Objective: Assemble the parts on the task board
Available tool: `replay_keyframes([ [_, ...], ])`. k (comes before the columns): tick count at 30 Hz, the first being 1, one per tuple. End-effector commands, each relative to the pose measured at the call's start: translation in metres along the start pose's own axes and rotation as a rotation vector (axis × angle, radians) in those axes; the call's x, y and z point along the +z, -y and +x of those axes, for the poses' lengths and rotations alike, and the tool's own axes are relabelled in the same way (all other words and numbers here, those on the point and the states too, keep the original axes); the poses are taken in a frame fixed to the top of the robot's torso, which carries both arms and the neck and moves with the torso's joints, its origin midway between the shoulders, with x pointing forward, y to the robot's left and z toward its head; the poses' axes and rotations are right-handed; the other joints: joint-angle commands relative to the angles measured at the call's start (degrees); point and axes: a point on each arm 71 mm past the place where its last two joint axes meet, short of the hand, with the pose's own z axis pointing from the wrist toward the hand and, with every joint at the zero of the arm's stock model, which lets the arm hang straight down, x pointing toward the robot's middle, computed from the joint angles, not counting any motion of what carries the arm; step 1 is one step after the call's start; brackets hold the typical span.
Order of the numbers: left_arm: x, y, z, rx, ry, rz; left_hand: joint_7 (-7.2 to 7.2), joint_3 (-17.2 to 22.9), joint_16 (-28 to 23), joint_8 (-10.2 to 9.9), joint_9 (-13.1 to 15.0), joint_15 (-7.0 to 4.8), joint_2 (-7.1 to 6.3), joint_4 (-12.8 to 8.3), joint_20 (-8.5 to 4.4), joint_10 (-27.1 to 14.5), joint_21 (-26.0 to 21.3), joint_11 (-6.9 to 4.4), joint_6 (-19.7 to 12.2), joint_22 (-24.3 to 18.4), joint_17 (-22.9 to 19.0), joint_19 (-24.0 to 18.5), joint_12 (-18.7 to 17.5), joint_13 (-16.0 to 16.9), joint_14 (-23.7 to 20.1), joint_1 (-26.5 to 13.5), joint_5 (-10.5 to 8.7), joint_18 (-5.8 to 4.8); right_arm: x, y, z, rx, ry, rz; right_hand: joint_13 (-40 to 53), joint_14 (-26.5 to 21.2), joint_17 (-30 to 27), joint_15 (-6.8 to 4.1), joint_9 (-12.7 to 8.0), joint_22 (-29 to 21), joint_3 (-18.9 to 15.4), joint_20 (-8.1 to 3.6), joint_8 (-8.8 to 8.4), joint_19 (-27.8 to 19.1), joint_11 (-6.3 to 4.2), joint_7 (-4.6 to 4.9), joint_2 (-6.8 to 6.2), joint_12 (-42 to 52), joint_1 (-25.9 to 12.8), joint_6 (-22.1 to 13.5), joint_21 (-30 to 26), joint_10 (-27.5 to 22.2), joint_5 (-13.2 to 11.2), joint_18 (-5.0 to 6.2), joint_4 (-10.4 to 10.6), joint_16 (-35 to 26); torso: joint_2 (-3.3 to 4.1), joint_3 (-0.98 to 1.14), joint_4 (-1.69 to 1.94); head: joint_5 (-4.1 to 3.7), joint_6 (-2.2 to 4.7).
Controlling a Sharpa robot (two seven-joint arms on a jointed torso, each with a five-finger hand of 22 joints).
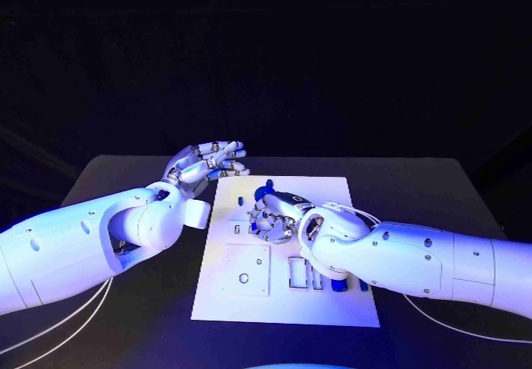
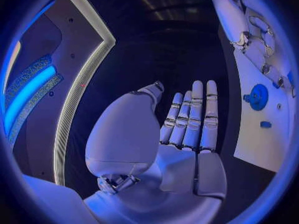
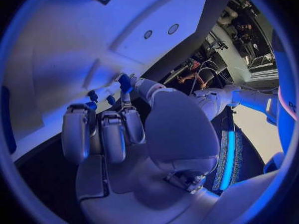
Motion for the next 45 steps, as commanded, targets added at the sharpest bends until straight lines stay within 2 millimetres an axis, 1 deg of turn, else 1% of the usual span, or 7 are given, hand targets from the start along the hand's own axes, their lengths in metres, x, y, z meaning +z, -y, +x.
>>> replay_keyframes([
  [1,0.0006,0.0012,0.0022,-0.003,-0.017,0.013,2.88,0.34,-0.36,-0.10,0.05,0.20,0.04,0.09,0.10,0.12,-0.24,0.17,-0.46,-0.08,0.09,-0.41,-0.34,0.06,-0.17,0.48,-0.14,0.76,0.0001,0.0013,0.0029,-0.023,-0.022,0.012,2.34,5.15,11.91,-0.40,0.52,5.29,0.15,-0.14,0.32,-0.12,-0.23,-0.05,0.06,0.03,-0.20,0.31,-0.17,0.05,0.17,-0.91,-0.19,0.20,-0.03,-0.05,0.02,-0.16,0.05],
  [9,0.0008,0.0012,0.0012,-0.002,-0.015,0.013,2.88,0.34,-0.36,-0.10,0.05,0.20,0.04,0.09,0.10,0.12,-0.24,0.17,-0.46,-0.08,0.09,-0.41,-0.34,0.06,-0.17,0.48,-0.14,0.76,0.0003,0.0034,0.0074,-0.020,-0.035,0.024,2.31,5.15,11.91,-0.40,0.53,5.27,0.11,-0.14,0.33,-0.13,-0.22,-0.04,-0.02,0.00,-0.25,0.30,-0.20,0.03,0.16,-0.90,-0.20,0.20,0.01,-0.04,-0.03,0.04,-0.10],
  [20,0.0009,0.0011,0.0004,-0.002,-0.014,0.012,2.88,0.34,-0.36,-0.10,0.05,0.20,0.04,0.09,0.10,0.12,-0.24,0.17,-0.46,-0.08,0.09,-0.41,-0.34,0.06,-0.17,0.48,-0.14,0.76,0.0007,0.0058,0.0096,-0.014,-0.032,0.038,2.33,5.13,11.81,-0.39,0.54,5.20,0.03,-0.14,0.34,-0.18,-0.20,-0.02,-0.19,0.00,-0.40,0.27,-0.29,0.04,0.15,-0.88,-0.19,0.17,0.00,-0.06,-0.03,0.05,-0.02],
  [34,0.0010,0.0010,-0.0003,-0.001,-0.012,0.012,2.88,0.34,-0.36,-0.10,0.05,0.20,0.04,0.09,0.10,0.12,-0.24,0.17,-0.46,-0.08,0.09,-0.41,-0.34,0.06,-0.17,0.48,-0.14,0.76,0.0008,0.0054,0.0096,-0.012,-0.025,0.035,1.84,5.11,11.72,-0.19,0.37,5.03,-0.38,-0.02,-0.11,-0.31,0.07,0.34,-1.48,-0.46,-1.23,-0.76,-0.61,-0.41,0.17,-0.82,-0.14,0.13,0.02,-0.04,-0.03,0.13,-0.04],
  [37,0.0010,0.0010,-0.0005,-0.001,-0.012,0.012,2.88,0.34,-0.36,-0.10,0.05,0.20,0.04,0.09,0.10,0.12,-0.24,0.17,-0.46,-0.08,0.09,-0.41,-0.34,0.06,-0.17,0.48,-0.14,0.76,0.0009,0.0054,0.0095,-0.011,-0.021,0.035,1.66,5.11,11.72,-0.04,0.20,4.97,-0.45,0.08,-0.47,-0.36,0.27,0.59,-1.91,-0.63,-1.46,-1.39,-0.74,-0.60,0.18,-0.81,-0.12,0.12,-0.01,-0.03,-0.04,0.13,-0.06],
  [38,0.0010,0.0010,-0.0006,-0.001,-0.012,0.012,2.88,0.34,-0.36,-0.10,0.05,0.20,0.04,0.09,0.10,0.12,-0.24,0.17,-0.46,-0.08,0.09,-0.41,-0.34,0.06,-0.17,0.48,-0.14,0.76,0.0009,0.0055,0.0094,-0.011,-0.020,0.034,1.42,5.09,11.62,0.13,-0.02,4.91,-0.53,0.19,-0.97,-0.41,0.51,0.88,-2.32,-0.84,-1.66,-2.20,-0.84,-0.84,0.20,-0.79,-0.09,0.09,-0.01,-0.03,-0.04,0.13,-0.06],
  [45,0.0011,0.0009,-0.0013,0.000,-0.011,0.010,2.92,0.38,-0.41,-0.11,0.08,0.23,-0.01,0.10,0.12,0.09,-0.23,0.21,-0.51,-0.11,0.18,-0.42,-0.45,0.06,-0.17,0.45,-0.14,0.76,0.0011,0.0058,0.0083,-0.005,-0.004,0.033,0.16,5.04,11.42,0.85,-0.77,4.47,-0.60,0.80,-2.59,-0.76,1.34,1.82,-3.43,-1.87,-2.03,-4.52,-1.54,-2.11,0.21,-0.65,-0.03,0.02,-0.01,-0.02,-0.04,0.16,-0.12],
])
